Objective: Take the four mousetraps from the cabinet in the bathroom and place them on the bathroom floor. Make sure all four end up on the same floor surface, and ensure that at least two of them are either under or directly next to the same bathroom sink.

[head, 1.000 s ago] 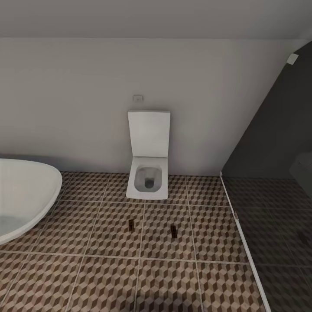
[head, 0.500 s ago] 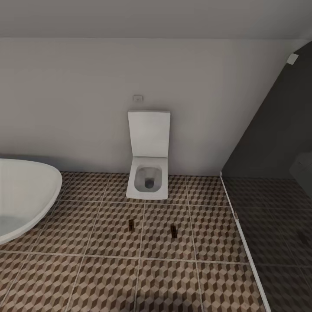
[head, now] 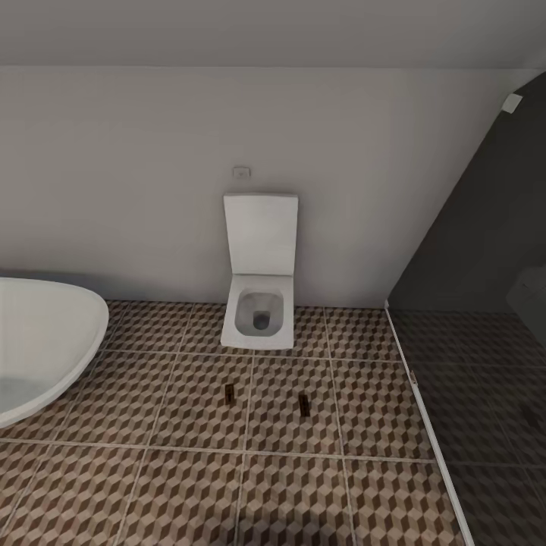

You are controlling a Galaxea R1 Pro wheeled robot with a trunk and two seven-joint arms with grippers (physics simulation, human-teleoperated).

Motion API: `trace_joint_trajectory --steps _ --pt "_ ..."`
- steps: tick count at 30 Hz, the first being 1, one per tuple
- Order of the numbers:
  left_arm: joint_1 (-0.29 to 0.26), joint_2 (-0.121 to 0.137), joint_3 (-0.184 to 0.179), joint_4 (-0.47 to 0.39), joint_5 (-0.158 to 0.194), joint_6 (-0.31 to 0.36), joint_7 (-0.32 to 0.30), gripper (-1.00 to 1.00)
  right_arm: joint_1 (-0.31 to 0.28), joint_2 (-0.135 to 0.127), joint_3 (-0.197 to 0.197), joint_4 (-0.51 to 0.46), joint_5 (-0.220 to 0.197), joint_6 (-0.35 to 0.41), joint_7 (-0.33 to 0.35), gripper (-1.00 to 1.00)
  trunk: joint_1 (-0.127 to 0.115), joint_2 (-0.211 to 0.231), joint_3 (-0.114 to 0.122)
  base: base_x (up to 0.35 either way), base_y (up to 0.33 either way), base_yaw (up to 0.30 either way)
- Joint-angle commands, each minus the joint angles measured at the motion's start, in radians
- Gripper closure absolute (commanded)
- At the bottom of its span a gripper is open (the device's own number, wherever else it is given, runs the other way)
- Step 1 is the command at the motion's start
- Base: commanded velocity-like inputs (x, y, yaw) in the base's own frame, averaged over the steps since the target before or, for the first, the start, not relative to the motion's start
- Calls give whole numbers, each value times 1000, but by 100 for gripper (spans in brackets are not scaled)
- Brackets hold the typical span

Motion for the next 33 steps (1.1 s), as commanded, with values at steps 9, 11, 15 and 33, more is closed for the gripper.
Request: trace_joint_trajectory --steps 9,11,15,33 --pt "-1 -1 -9 3 3 -4 4 -100 -1 0 3 1 -4 -3 4 -100 0 -2 -1 0 0 0" --pt "-1 -1 -9 3 3 -4 4 -100 -1 0 3 1 -4 -3 4 -100 0 -2 -1 0 0 0" --pt "-1 0 -9 3 3 -4 4 -100 -1 0 3 1 -4 -3 4 -100 0 -2 -1 0 0 0" --pt "-1 0 -9 3 3 -4 4 -100 -1 0 3 1 -4 -3 4 -100 0 -2 -1 0 0 0"
